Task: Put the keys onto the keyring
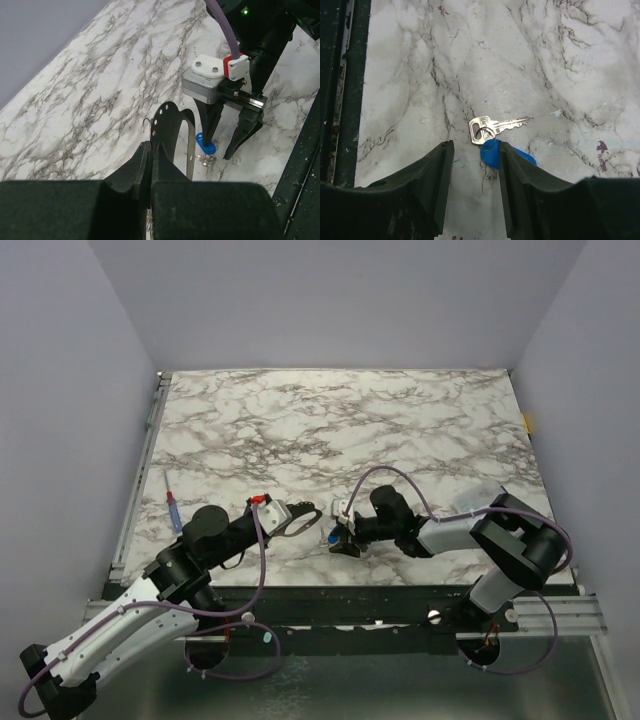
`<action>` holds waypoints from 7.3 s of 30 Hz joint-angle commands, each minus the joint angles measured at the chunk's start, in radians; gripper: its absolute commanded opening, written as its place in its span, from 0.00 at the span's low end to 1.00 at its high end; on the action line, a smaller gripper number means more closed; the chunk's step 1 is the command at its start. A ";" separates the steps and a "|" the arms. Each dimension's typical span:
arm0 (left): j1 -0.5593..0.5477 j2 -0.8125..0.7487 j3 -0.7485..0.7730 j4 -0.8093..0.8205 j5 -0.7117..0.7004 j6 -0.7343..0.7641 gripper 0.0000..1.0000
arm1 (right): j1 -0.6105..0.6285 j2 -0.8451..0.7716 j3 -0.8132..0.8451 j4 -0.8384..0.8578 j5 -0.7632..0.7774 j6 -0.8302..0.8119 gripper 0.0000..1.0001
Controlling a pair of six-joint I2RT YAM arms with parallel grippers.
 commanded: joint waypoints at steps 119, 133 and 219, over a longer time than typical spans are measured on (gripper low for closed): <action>0.003 0.027 -0.027 0.108 0.396 -0.023 0.00 | 0.004 -0.486 -0.001 -0.169 0.322 0.100 0.01; 0.004 0.128 -0.009 0.109 0.531 -0.035 0.00 | 0.005 -0.609 0.111 -0.437 0.145 -0.008 0.01; -0.047 0.285 0.034 0.079 0.452 0.302 0.00 | 0.029 -0.476 0.351 -0.772 -0.107 -0.331 0.01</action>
